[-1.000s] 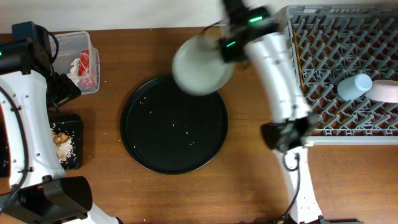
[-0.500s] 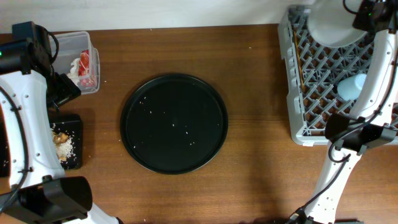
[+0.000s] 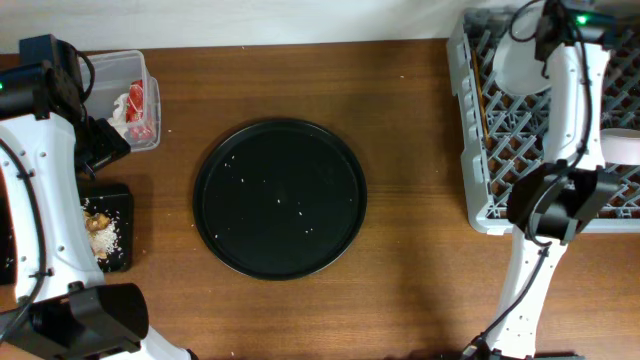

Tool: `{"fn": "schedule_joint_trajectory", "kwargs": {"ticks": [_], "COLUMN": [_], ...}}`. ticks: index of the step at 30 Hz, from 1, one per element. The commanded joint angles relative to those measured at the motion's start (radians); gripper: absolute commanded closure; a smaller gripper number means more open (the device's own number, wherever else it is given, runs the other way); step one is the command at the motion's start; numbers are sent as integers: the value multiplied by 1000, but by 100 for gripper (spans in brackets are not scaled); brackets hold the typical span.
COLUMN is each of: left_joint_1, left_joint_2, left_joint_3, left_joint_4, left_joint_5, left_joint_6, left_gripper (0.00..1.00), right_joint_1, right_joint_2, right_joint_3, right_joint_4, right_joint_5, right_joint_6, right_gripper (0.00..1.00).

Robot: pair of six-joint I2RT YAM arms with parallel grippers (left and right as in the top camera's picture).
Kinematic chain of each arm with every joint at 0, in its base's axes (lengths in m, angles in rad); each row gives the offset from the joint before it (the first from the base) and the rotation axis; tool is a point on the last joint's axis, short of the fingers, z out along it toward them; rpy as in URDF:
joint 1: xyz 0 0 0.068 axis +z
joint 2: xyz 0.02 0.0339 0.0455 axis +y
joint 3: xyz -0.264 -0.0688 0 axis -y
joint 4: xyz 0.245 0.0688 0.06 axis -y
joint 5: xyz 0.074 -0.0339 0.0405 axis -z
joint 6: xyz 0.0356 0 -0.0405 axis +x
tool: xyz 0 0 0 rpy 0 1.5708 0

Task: Sort waste into correct bins and load items into the dishwasher rack
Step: 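Carry the white plate right and stand it upright in the rack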

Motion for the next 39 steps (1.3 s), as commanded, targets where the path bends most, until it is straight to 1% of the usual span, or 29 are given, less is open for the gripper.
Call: {"fn": "schedule_joint_trajectory", "kwargs": {"ticks": [1,2,3,4,5,6,7,8,9,12,13,16,18,20,22,24,27,31,34,37,39], "left_joint_1": [6,6,6,6,6,6,6,6,6,6,6,6,6,6,6,6,6,6,6,6,6], "left_joint_2": [-13,-13,-13,-13,-13,-13,-13,-13,-13,-13,-13,-13,-13,-13,-13,-13,-13,-13,-13,-13,-13], "left_joint_3": [3,3,3,3,3,3,3,3,3,3,3,3,3,3,3,3,3,3,3,3,3], "left_joint_4": [-1,-1,-1,-1,-1,-1,-1,-1,-1,-1,-1,-1,-1,-1,-1,-1,-1,-1,-1,-1,-1], "left_joint_5": [-3,-3,-3,-3,-3,-3,-3,-3,-3,-3,-3,-3,-3,-3,-3,-3,-3,-3,-3,-3,-3], "left_joint_6": [-12,-12,-12,-12,-12,-12,-12,-12,-12,-12,-12,-12,-12,-12,-12,-12,-12,-12,-12,-12,-12], "left_gripper": [1,1,1,1,1,1,1,1,1,1,1,1,1,1,1,1,1,1,1,1,1], "right_joint_1": [40,48,63,70,76,85,87,98,105,119,120,117,117,120,126,133,153,198,239,266,276], "right_joint_2": [-7,-8,-13,-17,-24,-34,-40,-70,-97,-198,-228,-308,-358,-387,-438,-492,-590,-729,-844,-949,-1028], "right_joint_3": [-16,-16,-13,-11,-7,-2,1,13,14,14,14,14,14,14,14,-4,-29,-82,-198,-369,-513], "right_joint_4": [14,13,5,-1,-9,-19,-25,-53,-72,-180,-221,-394,-526,-592,-695,-695,-695,-695,-695,-692,-659], "right_joint_5": [65,78,77,76,76,72,67,22,-6,-55,-80,-164,-180,-180,-177,-269,-402,-422,-423,-423,-422], "right_joint_6": [-22,-14,22,55,97,157,183,264,307,524,569,727,784,791,790,698,634,603,561,589,588], "right_gripper": [95,86,44,21,5,0,2,2,2,2,1,2,2,1,1,1,0,0,0,0,0]}}
